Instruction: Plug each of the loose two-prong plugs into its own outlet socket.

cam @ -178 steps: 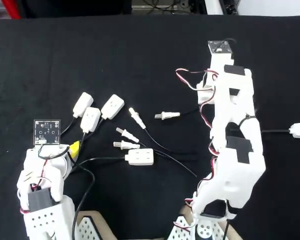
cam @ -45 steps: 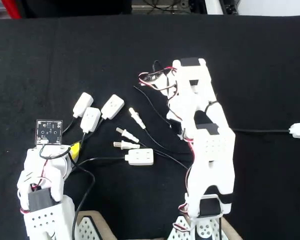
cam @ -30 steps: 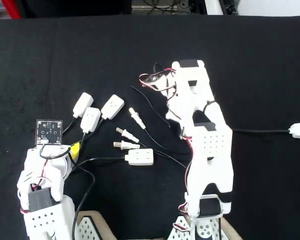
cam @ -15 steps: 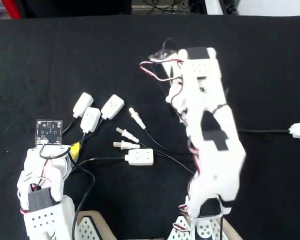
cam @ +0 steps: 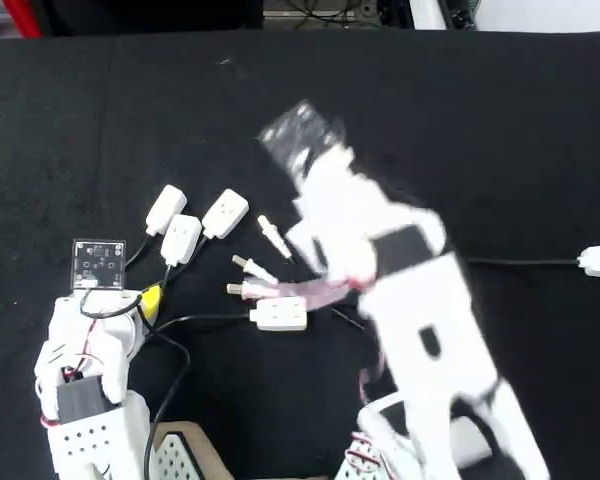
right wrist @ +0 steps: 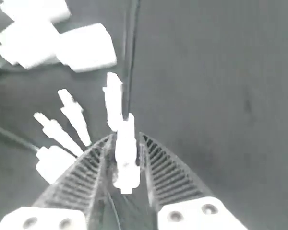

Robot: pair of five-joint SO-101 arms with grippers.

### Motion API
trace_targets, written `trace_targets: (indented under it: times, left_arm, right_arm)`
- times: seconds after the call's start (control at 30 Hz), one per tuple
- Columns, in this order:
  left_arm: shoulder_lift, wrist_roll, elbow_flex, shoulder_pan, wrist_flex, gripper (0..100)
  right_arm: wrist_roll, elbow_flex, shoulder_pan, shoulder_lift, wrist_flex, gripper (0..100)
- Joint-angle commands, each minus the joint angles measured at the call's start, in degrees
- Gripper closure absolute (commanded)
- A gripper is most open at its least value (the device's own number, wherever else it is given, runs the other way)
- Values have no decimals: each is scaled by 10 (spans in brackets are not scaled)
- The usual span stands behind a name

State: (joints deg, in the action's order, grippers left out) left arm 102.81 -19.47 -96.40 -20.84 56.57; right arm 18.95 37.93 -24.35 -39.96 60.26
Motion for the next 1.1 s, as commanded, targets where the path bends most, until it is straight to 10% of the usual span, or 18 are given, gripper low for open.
trace_targets:
  times: [0.0,0.33,1.07]
  left_arm:
    - [5,-3,-10,65,24,683]
    - [18,94,-6,178,-29,683]
    - [18,240,29,327,-140,721]
  right_arm:
    - [-21,139,-48,-120,-167,986]
    - [-248,417,-135,-335,-494,986]
    - [-334,526,-138,-466,-467,986]
